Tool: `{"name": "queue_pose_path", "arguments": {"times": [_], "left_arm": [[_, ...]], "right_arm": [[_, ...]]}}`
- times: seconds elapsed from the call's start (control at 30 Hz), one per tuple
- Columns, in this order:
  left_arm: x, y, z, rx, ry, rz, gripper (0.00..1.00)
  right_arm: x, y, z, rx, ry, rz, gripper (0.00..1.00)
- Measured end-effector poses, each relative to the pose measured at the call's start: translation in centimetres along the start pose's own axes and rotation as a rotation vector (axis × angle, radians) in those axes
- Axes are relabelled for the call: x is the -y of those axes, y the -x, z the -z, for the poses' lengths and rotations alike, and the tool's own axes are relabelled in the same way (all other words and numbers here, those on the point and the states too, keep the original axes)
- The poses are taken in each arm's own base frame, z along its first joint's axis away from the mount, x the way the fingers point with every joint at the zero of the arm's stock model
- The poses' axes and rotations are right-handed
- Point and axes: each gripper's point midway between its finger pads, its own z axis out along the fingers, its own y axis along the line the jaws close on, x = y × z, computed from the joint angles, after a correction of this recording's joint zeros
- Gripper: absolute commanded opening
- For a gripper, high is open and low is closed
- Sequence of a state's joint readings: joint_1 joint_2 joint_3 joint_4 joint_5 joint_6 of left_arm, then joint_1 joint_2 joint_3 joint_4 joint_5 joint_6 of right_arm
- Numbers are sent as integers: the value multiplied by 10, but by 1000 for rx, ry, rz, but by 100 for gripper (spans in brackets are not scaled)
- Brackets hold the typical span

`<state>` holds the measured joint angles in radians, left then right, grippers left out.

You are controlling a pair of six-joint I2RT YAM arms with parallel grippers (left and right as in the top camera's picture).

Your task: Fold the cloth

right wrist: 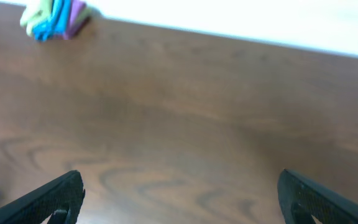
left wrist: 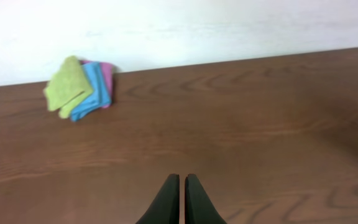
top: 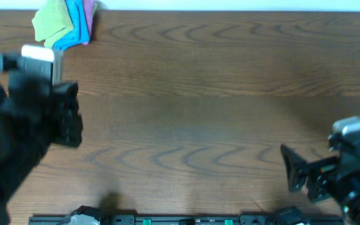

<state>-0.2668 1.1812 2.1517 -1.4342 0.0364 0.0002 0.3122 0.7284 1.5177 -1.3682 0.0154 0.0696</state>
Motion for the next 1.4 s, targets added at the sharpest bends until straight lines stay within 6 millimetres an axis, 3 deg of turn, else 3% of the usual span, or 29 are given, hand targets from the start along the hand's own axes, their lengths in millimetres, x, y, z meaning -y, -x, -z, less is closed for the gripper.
{"name": "queue_pose_path", "arguments": {"times": [0.13, 0.23, 0.27, 0.3, 0.33, 0.37, 0.67, 1.0, 1.4], "left_arm": [[-7, -37, 8, 3, 30, -5, 6], [-11, -65, 4, -10, 39, -5, 12], [-12, -74, 2, -24, 41, -6, 25], [-13, -83, -1, -37, 45, -5, 52], [-13, -91, -5, -55, 47, -5, 90], [-13, -96, -7, -71, 49, -6, 95], [-14, -100, -10, -84, 49, -6, 95], [-15, -122, -6, -176, 56, -11, 95], [-26, -121, -5, -171, 116, -10, 95]], "right_arm": [[3, -39, -12, -61, -8, -1, 99], [4, -51, -17, -88, -11, -24, 99], [4, -51, -17, -91, -11, -29, 99], [4, -52, -18, -94, -12, -35, 99], [4, -53, -18, -96, -12, -39, 99], [4, -53, -18, -97, -12, -43, 99], [4, -53, -18, -97, -13, -51, 99], [4, -53, -18, -97, -13, -51, 99], [4, -53, -18, -97, -13, -51, 99]]}}
